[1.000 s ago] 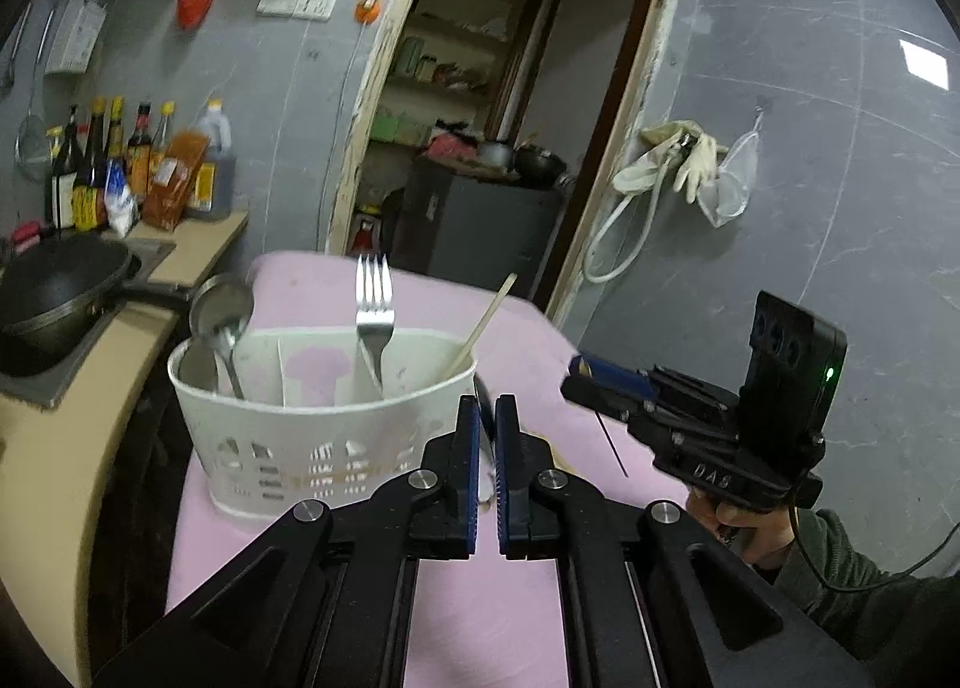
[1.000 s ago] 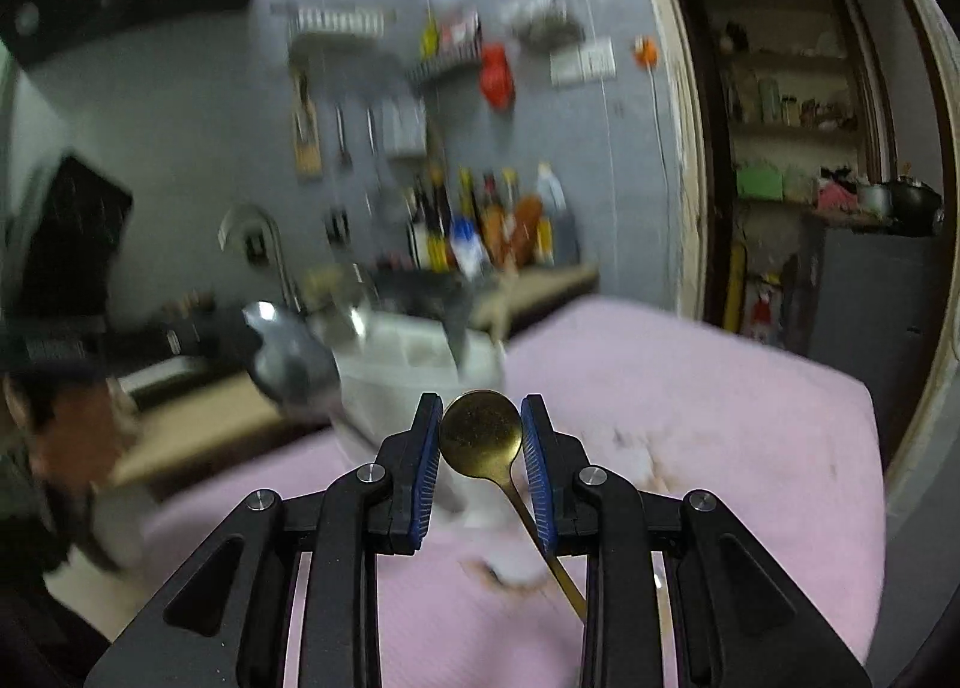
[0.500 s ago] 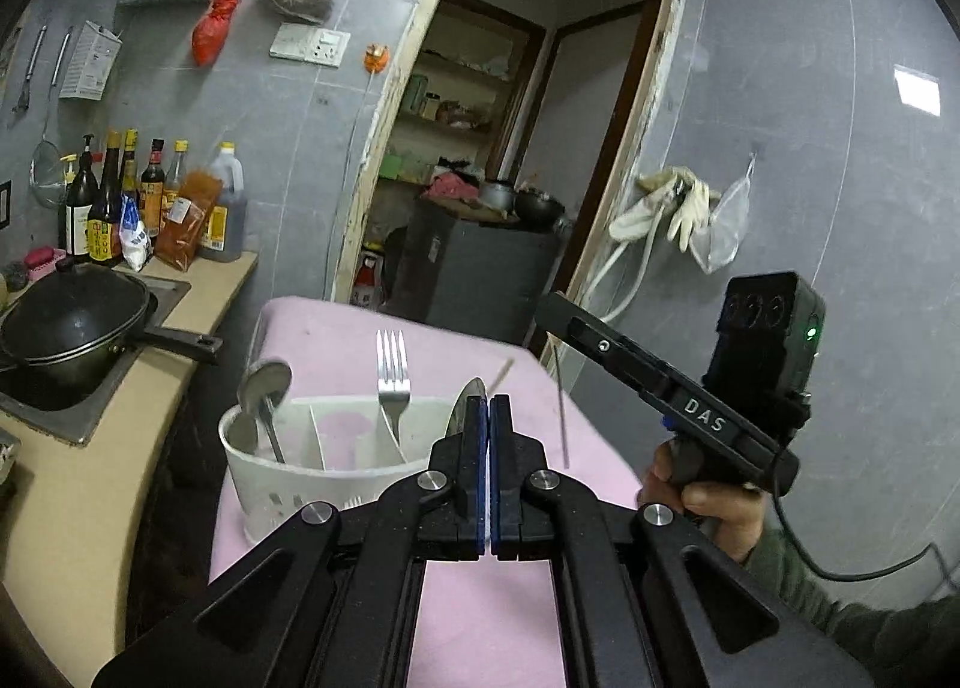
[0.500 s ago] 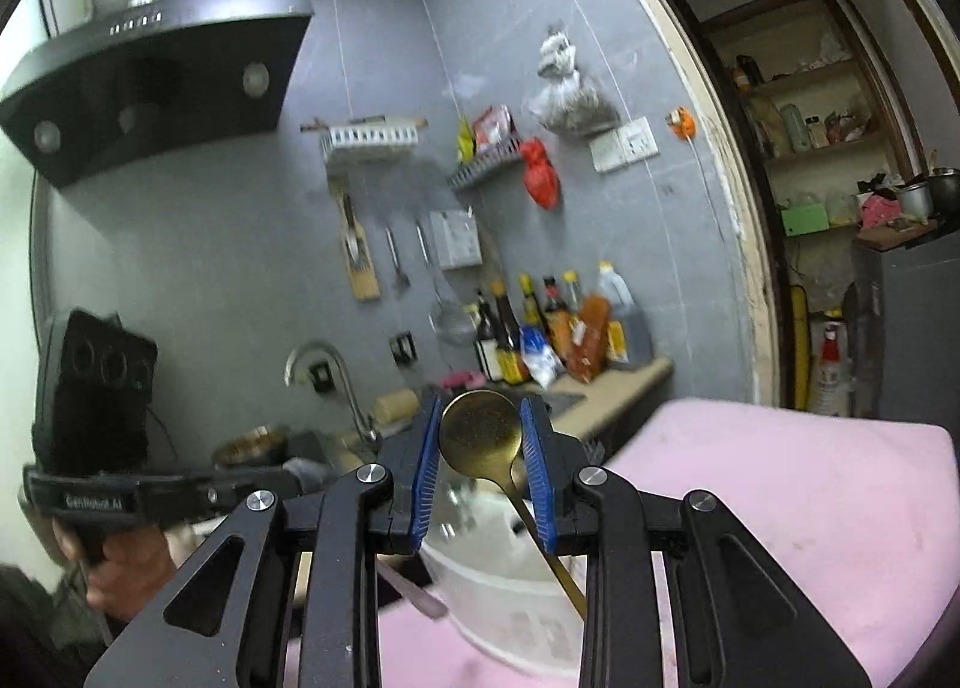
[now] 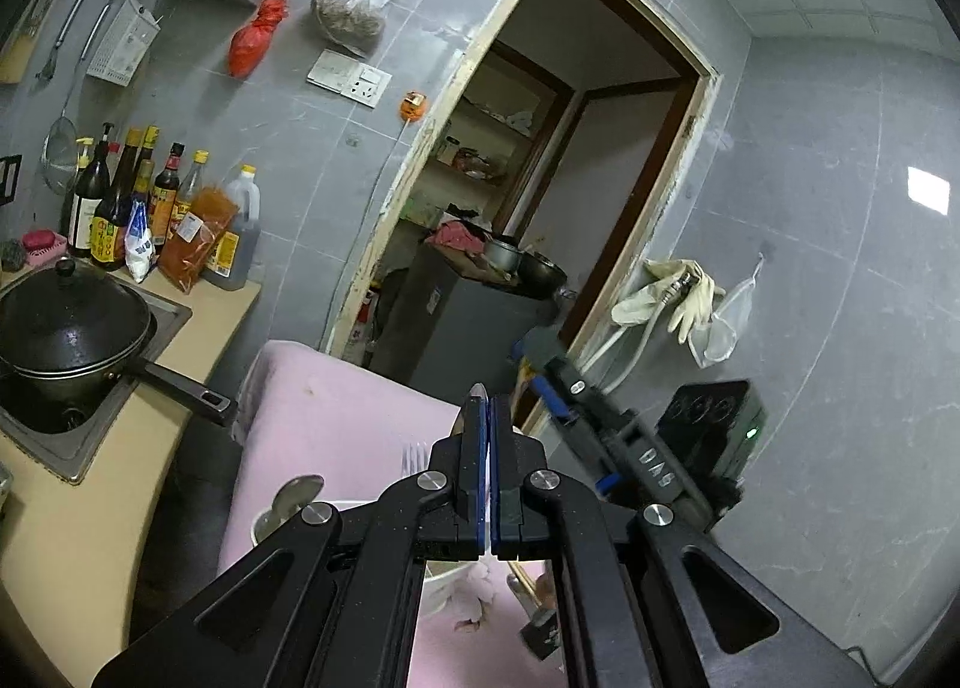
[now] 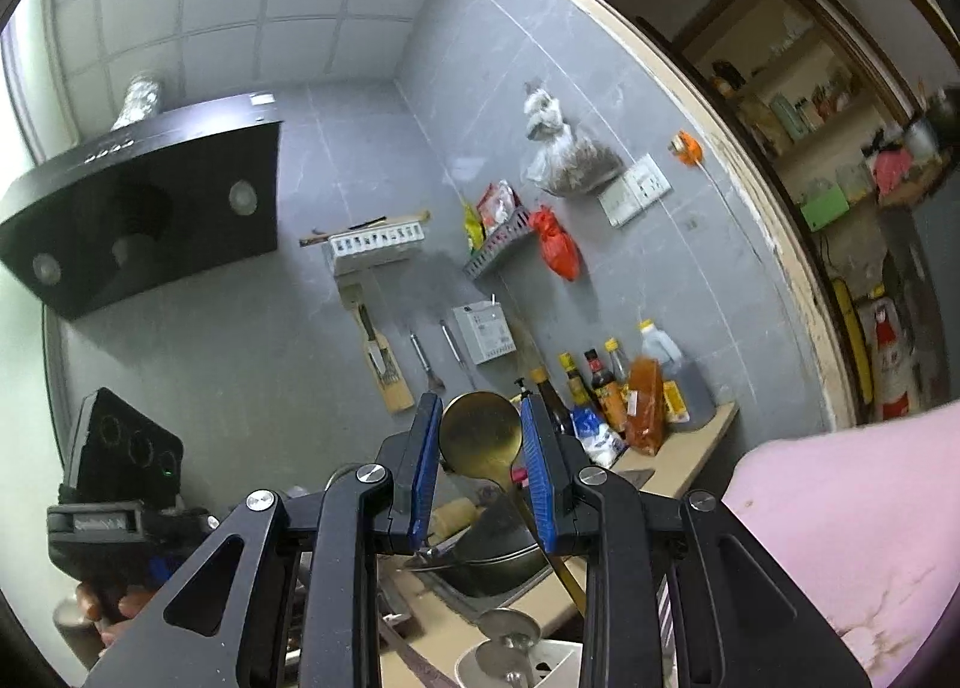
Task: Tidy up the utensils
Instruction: 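Carry the gold spoon over the white caddy while the left gripper carries the steel spoon there, then open the right gripper to drop the gold spoon in the caddy while the left releases its spoon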
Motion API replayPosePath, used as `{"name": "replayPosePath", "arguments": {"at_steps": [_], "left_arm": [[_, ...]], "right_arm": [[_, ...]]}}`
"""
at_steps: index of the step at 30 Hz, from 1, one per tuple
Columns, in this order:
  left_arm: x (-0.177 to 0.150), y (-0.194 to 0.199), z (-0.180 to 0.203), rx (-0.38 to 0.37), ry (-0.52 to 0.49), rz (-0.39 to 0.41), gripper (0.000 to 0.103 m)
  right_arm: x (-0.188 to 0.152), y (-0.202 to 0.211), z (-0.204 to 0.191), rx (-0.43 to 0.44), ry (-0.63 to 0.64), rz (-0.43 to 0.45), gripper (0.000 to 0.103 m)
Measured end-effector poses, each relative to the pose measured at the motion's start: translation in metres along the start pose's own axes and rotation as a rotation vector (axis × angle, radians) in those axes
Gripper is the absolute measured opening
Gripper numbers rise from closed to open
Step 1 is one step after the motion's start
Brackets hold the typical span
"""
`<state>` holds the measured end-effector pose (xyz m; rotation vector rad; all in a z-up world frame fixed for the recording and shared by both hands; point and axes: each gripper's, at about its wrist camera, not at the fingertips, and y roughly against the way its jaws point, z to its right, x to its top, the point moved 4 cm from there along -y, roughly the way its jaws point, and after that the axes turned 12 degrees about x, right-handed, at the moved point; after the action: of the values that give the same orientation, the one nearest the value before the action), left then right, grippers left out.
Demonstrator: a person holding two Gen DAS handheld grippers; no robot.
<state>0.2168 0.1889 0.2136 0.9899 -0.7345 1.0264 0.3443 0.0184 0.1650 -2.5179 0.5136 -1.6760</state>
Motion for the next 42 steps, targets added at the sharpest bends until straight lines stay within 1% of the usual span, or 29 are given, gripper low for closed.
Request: {"name": "replayPosePath", "arguments": {"at_steps": [4,9,14,19,22,26,29,38,41,42], "left_arm": [[0.003,-0.008,-0.006,0.0,0.018,-0.001,0.0],[0.007,-0.019,-0.012,-0.007,0.047,-0.003,0.0],[0.016,-0.021,-0.011,-0.017,0.057,0.011,0.0],[0.021,-0.025,-0.01,-0.019,0.06,0.029,0.0],[0.014,-0.033,-0.016,-0.004,0.065,0.007,0.0],[-0.002,-0.042,-0.024,0.05,0.046,0.009,0.0],[-0.016,-0.048,-0.031,0.071,0.037,0.003,0.0],[-0.063,-0.066,-0.049,0.156,-0.005,-0.08,0.0],[-0.069,-0.061,-0.05,0.136,0.001,-0.067,0.0],[-0.069,-0.06,-0.05,0.138,-0.001,-0.066,0.0]], "right_arm": [[-0.015,-0.004,0.017,-0.024,-0.04,-0.019,0.024],[-0.028,-0.005,0.028,-0.046,-0.064,-0.042,0.024],[-0.032,-0.007,0.029,-0.046,-0.059,-0.056,0.024],[-0.035,-0.007,0.031,-0.044,-0.07,-0.049,0.024],[-0.038,-0.005,0.034,-0.047,-0.073,-0.049,0.024],[-0.044,-0.005,0.035,-0.049,-0.064,-0.061,0.024],[-0.049,-0.004,0.034,-0.06,-0.045,-0.075,0.024],[-0.065,0.0,0.022,-0.089,0.048,-0.158,0.025],[-0.068,0.001,0.019,-0.092,0.068,-0.181,0.025],[-0.069,0.001,0.018,-0.092,0.071,-0.184,0.027]]}}
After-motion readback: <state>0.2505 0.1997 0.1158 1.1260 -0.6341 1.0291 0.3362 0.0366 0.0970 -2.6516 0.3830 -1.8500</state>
